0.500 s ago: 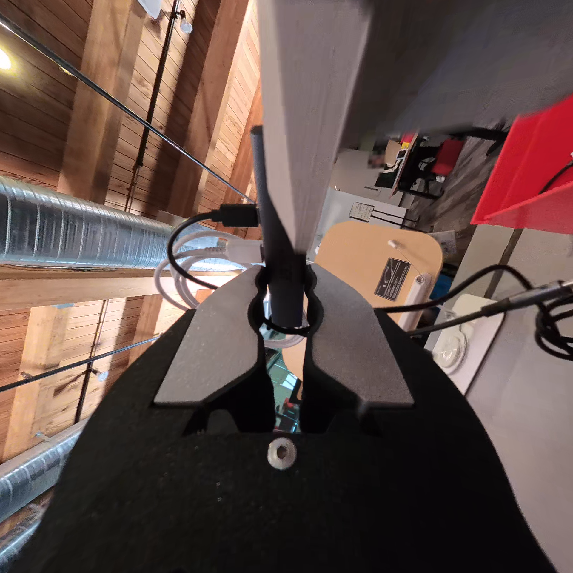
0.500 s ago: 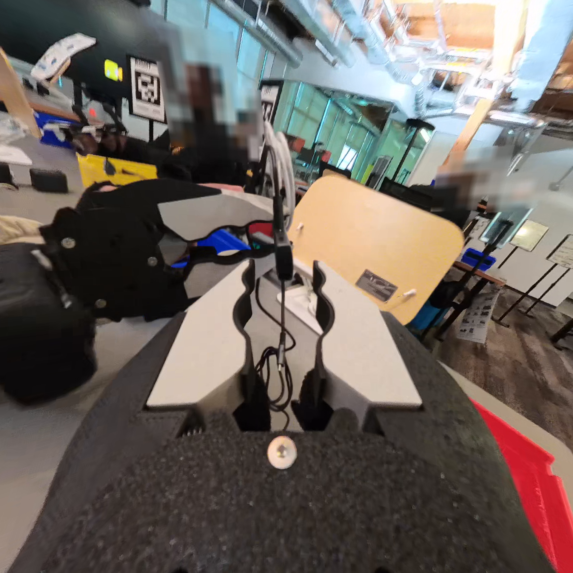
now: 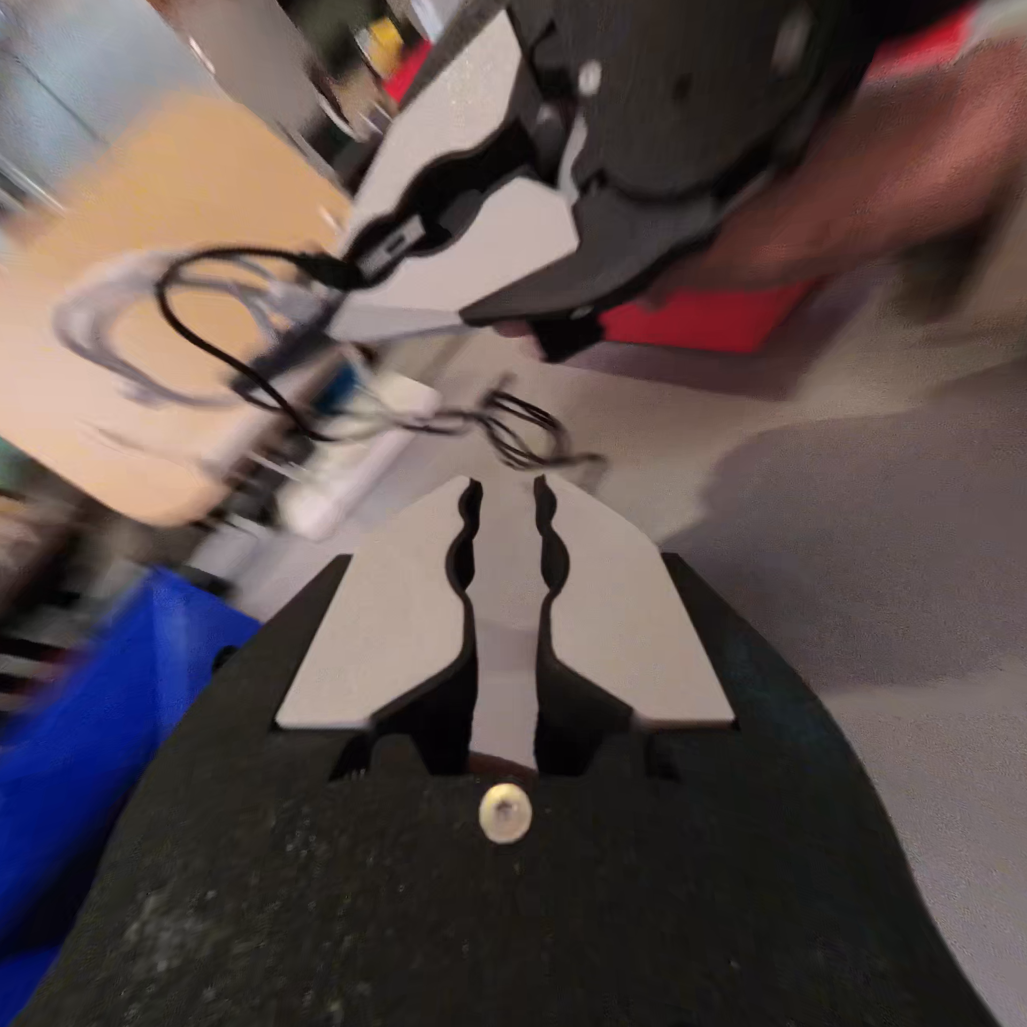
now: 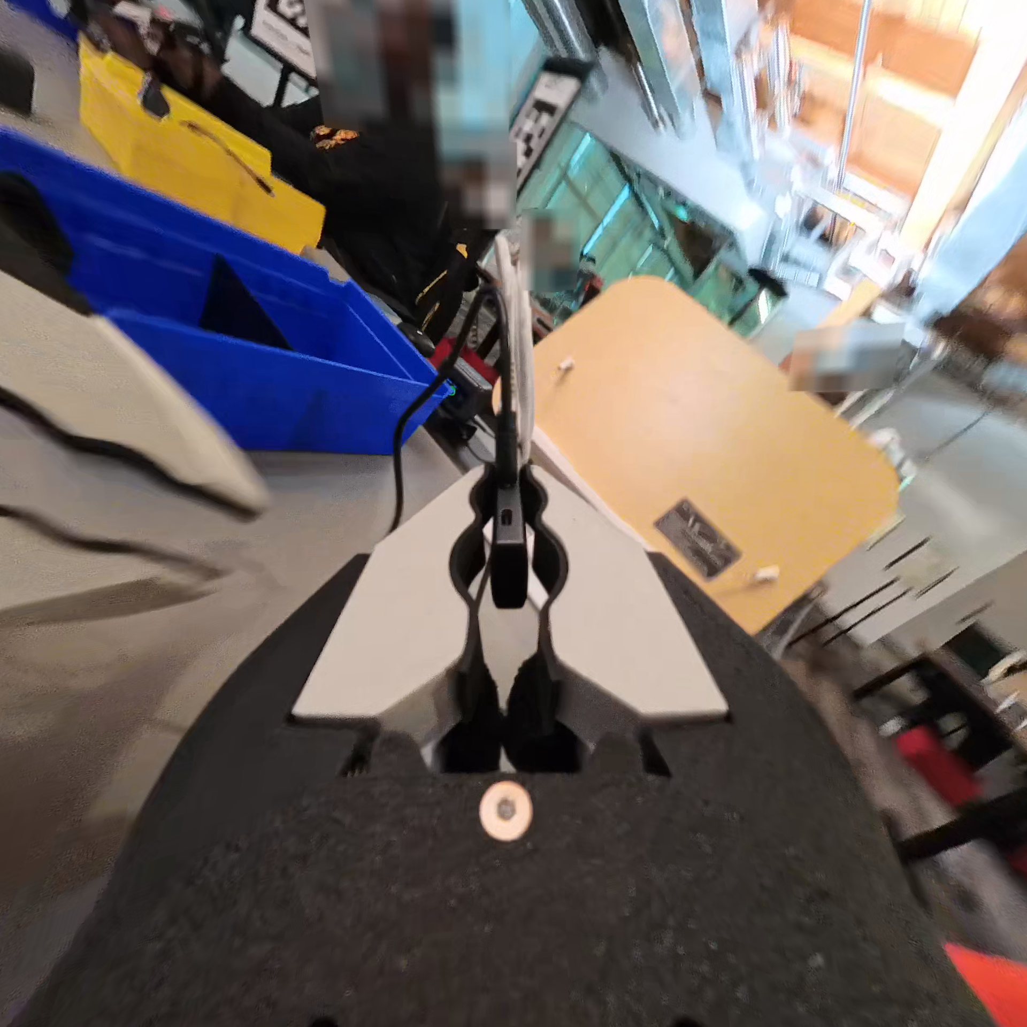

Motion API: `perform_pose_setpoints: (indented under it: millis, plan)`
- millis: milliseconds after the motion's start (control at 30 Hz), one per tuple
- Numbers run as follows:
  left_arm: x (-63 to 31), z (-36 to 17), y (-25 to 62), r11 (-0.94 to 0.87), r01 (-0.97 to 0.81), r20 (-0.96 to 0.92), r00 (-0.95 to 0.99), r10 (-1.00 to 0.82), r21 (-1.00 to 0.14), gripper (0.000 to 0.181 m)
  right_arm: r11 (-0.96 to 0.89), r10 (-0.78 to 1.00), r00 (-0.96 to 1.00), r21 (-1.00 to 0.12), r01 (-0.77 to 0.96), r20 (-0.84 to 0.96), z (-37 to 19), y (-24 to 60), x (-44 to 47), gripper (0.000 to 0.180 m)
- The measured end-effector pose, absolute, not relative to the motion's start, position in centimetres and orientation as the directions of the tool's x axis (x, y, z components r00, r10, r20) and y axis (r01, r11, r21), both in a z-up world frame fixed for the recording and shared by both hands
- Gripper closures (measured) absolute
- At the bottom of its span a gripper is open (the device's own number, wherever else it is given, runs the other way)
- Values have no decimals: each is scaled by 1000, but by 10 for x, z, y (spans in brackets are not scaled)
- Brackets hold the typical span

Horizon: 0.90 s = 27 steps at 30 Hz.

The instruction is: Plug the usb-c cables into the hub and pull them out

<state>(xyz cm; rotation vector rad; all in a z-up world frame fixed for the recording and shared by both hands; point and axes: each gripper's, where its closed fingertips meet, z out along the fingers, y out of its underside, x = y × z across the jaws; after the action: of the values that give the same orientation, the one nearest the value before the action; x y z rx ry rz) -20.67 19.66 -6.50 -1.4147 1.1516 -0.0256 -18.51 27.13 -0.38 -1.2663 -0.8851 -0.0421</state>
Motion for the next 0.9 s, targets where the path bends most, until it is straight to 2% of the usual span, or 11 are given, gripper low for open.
perform_pose_setpoints:
  millis: [33,100,167,267,367,500,567,733,900]
  plan:
    - [-212,-74,180,119,-521,-434,539,-722,-845,162,405,397,628,-741,535,670,-8,270,-195,171]
    - [-227,-84,158,-102,-358,-148,606,-781,-928,158,504,328,517,-610,612,790,-22,266,-217,171]
    - [-248,-89,153,-173,-275,-55,660,-749,-946,153,565,288,432,-516,643,854,-46,262,-236,171]
    - [-273,-91,158,-97,-306,-162,716,-679,-947,153,615,299,357,-465,637,885,-88,252,-254,172]
    - [-274,-84,164,-58,-303,-185,712,-677,-951,150,676,292,254,-387,627,922,-113,238,-269,171]
    - [-270,-89,177,-82,-321,-182,708,-683,-943,150,696,287,223,-362,619,932,-117,231,-277,171]
    - [-265,-91,182,-90,-335,-183,699,-691,-938,157,705,261,194,-324,631,946,-120,229,-277,171]
    - [-261,-116,188,-119,-474,-258,654,-711,-873,166,721,196,128,-231,653,972,-127,226,-279,171]
    - [-267,-131,189,-181,-515,-258,666,-699,-838,169,722,180,107,-206,661,978,-129,226,-279,171]
